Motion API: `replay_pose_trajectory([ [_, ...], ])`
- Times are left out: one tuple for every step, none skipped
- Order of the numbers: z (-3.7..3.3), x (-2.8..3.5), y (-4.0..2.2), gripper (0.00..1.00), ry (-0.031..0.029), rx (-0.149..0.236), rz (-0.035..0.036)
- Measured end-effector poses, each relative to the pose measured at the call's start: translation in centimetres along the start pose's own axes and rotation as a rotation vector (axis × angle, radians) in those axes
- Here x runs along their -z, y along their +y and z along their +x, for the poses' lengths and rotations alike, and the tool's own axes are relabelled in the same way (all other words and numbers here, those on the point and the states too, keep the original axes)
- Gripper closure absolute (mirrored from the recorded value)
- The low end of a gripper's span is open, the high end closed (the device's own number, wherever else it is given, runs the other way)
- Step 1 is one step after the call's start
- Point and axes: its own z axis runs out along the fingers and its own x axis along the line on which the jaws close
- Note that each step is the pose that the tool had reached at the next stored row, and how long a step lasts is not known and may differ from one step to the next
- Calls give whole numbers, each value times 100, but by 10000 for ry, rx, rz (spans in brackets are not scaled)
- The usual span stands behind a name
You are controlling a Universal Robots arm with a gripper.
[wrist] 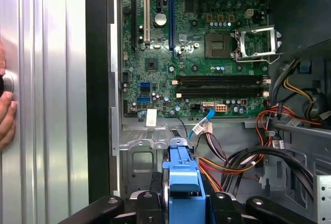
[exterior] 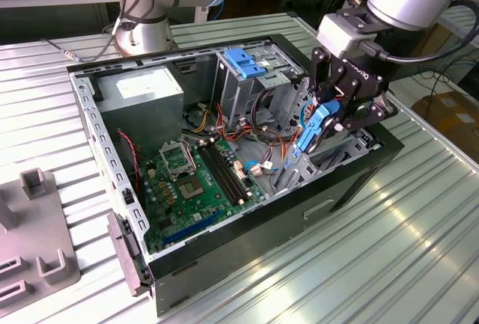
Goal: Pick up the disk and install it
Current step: 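Insert the disk into the insertion slot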
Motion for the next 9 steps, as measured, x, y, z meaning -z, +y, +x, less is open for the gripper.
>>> replay_pose_trajectory([
  [1, -21, 0, 63, 0, 1, 0],
  [1, -39, 0, 63, 0, 0, 0],
  [1, -50, -1, 63, 1, 1, 0],
  [1, -53, -1, 63, 0, 0, 0],
  [1, -53, -1, 63, 1, 0, 0],
  [1, -53, -1, 63, 2, 0, 0],
  [2, -54, -1, 63, 1, 0, 0],
  [1, -55, -1, 63, 0, 1, 0],
  [1, -55, -1, 63, 1, 0, 0],
])
